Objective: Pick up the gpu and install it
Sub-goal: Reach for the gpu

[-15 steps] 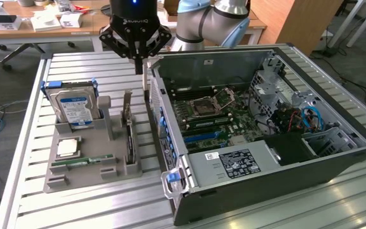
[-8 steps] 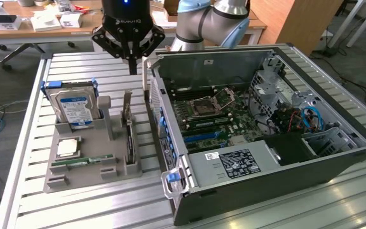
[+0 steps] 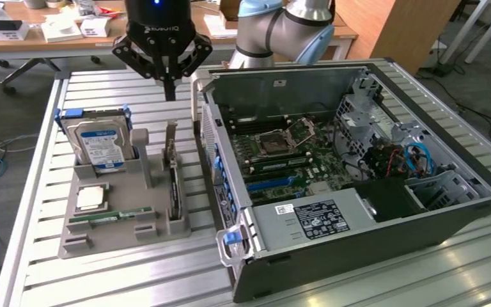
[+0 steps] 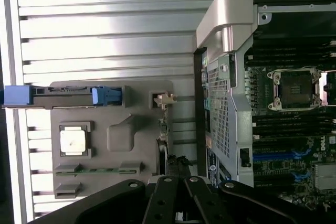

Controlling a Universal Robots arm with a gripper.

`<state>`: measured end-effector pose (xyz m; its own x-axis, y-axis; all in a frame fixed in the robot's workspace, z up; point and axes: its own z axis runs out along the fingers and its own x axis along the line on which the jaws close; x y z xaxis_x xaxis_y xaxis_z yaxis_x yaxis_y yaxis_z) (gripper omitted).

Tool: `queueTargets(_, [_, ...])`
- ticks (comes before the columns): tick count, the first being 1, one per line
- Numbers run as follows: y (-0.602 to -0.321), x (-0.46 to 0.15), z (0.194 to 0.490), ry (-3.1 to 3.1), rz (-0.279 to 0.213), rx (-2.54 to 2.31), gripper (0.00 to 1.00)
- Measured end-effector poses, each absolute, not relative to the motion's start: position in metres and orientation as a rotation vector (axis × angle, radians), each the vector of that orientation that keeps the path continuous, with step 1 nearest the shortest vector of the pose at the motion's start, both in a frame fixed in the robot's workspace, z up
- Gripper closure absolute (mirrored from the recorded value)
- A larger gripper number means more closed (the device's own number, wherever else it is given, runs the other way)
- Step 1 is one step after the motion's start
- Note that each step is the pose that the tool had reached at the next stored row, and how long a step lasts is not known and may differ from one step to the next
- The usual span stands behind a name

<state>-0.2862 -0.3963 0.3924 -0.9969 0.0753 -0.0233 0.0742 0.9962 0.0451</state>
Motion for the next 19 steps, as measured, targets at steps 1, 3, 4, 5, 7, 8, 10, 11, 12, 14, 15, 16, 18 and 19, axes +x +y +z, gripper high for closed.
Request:
queueTargets(1, [-0.3963, -0.2873, 0.3924, 3.114, 0.069, 0.117, 0.89])
queueTargets(3, [-0.3963, -0.2888, 0.3923, 3.114, 0.069, 0.117, 0.89])
queueTargets(4, [-0.3963, -0.2888, 0.3923, 3.114, 0.069, 0.117, 0.89])
queueTargets(5, [-0.3963, -0.2889, 0.3924, 3.114, 0.069, 0.117, 0.89])
queueTargets(7, [-0.3963, -0.2890, 0.3924, 3.114, 0.069, 0.117, 0.89])
queueTargets(8, [-0.3964, -0.2890, 0.3924, 3.114, 0.069, 0.117, 0.89])
queueTargets(10, [-0.3970, -0.2894, 0.3924, 3.114, 0.069, 0.117, 0.89])
queueTargets(11, [-0.3977, -0.2894, 0.3924, 3.114, 0.069, 0.117, 0.89])
queueTargets(12, [-0.3985, -0.2895, 0.3924, 3.114, 0.069, 0.117, 0.89])
queueTargets(14, [-0.4004, -0.2899, 0.3924, 3.114, 0.069, 0.117, 0.89])
queueTargets(15, [-0.4013, -0.2900, 0.3924, 3.114, 0.069, 0.117, 0.89])
queueTargets(16, [-0.4022, -0.2903, 0.3924, 3.114, 0.069, 0.117, 0.89])
queueTargets(18, [-0.4040, -0.2909, 0.3924, 3.114, 0.069, 0.117, 0.89])
queueTargets(19, [-0.4049, -0.2911, 0.3924, 3.114, 0.069, 0.117, 0.89])
